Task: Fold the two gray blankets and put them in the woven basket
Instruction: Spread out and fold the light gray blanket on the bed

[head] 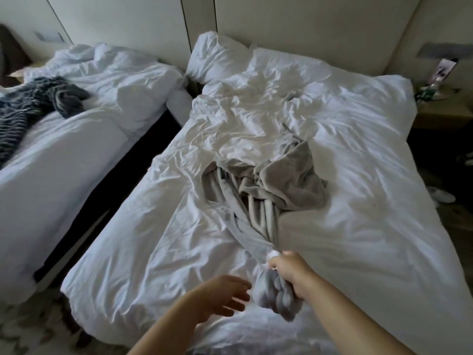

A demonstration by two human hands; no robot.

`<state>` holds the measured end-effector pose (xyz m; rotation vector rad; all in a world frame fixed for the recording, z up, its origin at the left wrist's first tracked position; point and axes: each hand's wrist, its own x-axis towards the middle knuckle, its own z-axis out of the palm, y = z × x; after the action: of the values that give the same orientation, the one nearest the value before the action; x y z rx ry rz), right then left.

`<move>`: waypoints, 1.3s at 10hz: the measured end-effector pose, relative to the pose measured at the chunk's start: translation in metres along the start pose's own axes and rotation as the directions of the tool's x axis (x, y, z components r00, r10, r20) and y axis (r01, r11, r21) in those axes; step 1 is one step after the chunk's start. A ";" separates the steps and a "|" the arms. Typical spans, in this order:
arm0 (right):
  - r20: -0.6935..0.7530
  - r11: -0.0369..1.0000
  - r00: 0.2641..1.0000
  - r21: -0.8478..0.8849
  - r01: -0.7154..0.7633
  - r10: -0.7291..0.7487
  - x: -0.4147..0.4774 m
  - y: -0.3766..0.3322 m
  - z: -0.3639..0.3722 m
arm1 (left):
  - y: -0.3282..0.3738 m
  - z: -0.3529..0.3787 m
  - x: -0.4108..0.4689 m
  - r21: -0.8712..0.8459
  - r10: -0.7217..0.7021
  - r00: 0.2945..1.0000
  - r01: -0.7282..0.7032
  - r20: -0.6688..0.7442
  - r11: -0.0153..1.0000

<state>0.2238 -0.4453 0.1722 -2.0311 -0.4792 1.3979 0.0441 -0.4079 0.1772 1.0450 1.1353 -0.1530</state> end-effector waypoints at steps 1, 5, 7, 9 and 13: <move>0.047 0.999 0.998 0.038 0.033 -0.035 -0.009 0.002 0.009 | -0.007 -0.009 0.010 -0.335 -0.048 0.990 0.000 -0.135 0.942; 0.318 0.908 0.948 -0.392 0.147 -0.017 -0.014 0.004 -0.040 | 0.046 -0.067 0.085 -0.671 -0.162 0.898 -0.176 -0.409 0.721; -0.312 0.840 0.904 -0.536 0.089 -0.294 0.007 -0.050 -0.082 | 0.093 -0.153 0.073 -0.791 -0.020 0.890 -0.394 -0.455 0.468; -0.560 0.773 0.535 -0.492 0.400 -0.633 0.015 -0.085 -0.075 | 0.116 -0.210 0.089 -0.879 0.031 0.934 -0.346 -0.356 0.329; 0.322 0.547 0.683 -0.826 -0.136 0.656 0.027 0.061 0.004 | -0.061 -0.221 0.123 -0.169 -0.419 0.908 0.411 -0.010 0.896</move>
<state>0.2270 -0.4734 0.1112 -2.3803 -1.0457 2.5465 -0.0821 -0.2294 0.0358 0.6508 1.3806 -0.3704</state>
